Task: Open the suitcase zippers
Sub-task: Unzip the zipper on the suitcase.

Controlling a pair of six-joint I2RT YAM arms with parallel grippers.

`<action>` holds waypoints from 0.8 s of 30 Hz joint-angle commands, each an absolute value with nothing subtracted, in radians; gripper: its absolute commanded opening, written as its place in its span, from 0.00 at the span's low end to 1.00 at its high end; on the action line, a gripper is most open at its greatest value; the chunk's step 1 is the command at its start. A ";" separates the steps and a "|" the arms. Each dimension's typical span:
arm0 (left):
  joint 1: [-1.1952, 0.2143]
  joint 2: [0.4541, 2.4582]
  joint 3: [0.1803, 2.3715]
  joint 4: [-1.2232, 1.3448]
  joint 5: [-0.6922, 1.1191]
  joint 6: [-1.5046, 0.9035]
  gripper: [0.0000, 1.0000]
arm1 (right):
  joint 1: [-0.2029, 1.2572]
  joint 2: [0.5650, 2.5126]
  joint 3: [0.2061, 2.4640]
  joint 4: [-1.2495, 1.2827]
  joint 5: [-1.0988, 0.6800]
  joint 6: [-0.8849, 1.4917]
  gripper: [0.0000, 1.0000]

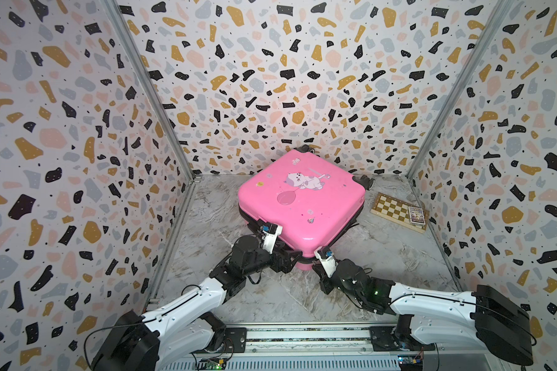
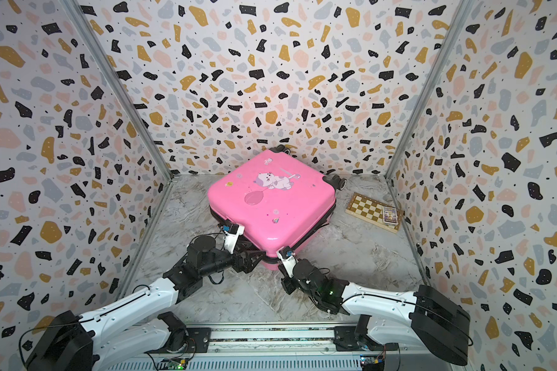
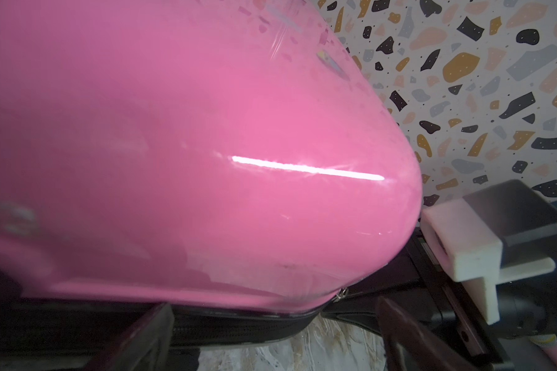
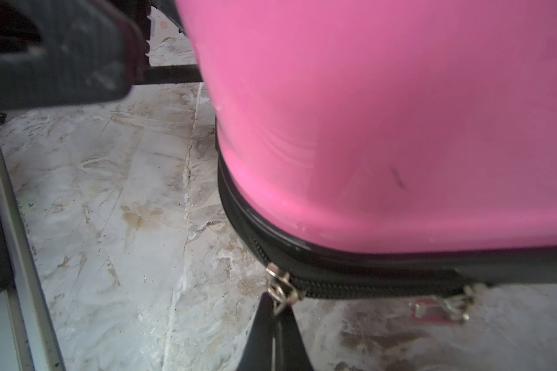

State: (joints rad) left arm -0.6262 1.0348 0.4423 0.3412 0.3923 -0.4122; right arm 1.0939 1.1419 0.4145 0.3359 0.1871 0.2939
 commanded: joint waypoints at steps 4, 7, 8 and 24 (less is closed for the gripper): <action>-0.665 1.081 0.478 0.458 0.510 -0.416 0.99 | 1.147 1.153 0.422 0.362 0.058 0.350 0.00; -0.676 1.091 0.479 0.474 0.522 -0.416 0.99 | 1.150 1.166 0.448 0.373 0.039 0.373 0.00; -0.680 1.094 0.478 0.479 0.526 -0.417 0.99 | 1.155 1.169 0.451 0.384 0.034 0.378 0.00; -0.701 0.843 0.458 0.317 0.337 -0.371 0.99 | 1.175 0.988 0.277 0.283 0.127 0.524 0.00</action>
